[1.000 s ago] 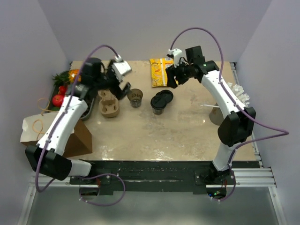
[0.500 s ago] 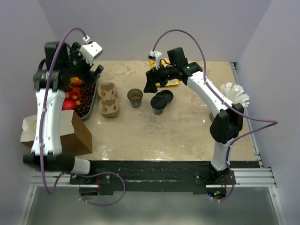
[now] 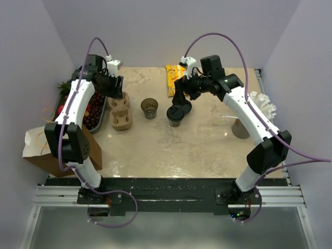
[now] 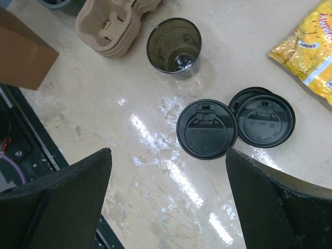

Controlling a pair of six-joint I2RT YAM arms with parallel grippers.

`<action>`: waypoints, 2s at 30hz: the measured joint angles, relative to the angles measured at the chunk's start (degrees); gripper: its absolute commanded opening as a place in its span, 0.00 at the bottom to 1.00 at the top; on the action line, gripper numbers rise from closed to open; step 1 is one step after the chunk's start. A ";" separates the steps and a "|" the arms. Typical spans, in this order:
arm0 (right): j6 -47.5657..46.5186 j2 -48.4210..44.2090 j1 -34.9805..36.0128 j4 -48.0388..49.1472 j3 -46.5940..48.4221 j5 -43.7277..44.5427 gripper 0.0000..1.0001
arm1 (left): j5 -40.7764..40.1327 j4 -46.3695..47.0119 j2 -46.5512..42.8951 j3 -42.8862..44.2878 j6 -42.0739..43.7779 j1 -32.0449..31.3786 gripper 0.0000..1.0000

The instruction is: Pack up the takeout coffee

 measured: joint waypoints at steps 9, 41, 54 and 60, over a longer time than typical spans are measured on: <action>0.15 -0.31 0.04 0.52 -3.85 3.52 0.93 | -6.56 2.38 7.04 -4.02 -6.75 -2.64 0.59; -0.22 -0.33 0.00 0.70 -6.67 5.44 0.95 | -13.00 2.38 13.27 -1.16 -12.63 -2.43 0.49; -0.22 -0.39 -0.02 0.72 -7.50 5.77 0.96 | -13.05 2.36 13.62 -1.16 -12.63 -2.43 0.50; -0.24 -0.79 -0.02 0.72 -7.52 5.88 0.96 | -13.16 2.34 13.92 -1.16 -12.63 -2.40 0.44</action>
